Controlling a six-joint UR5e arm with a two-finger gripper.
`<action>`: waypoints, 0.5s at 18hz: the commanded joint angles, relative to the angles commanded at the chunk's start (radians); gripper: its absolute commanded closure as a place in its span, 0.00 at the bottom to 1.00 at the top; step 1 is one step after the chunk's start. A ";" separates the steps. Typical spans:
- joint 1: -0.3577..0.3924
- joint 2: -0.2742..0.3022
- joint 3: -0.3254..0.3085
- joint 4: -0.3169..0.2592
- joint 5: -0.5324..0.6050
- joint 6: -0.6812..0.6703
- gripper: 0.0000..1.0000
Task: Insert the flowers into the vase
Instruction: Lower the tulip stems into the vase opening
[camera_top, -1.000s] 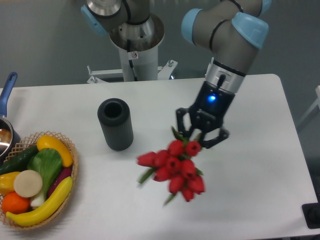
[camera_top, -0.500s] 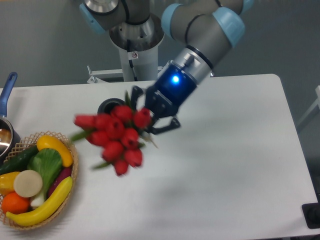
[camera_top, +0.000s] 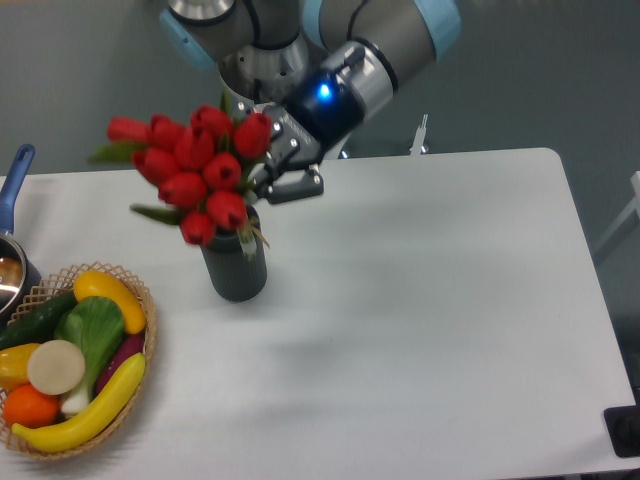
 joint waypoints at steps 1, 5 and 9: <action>0.000 0.011 -0.017 0.000 0.000 0.005 1.00; 0.000 0.035 -0.069 0.003 0.000 0.014 1.00; 0.000 0.040 -0.127 0.006 0.000 0.049 1.00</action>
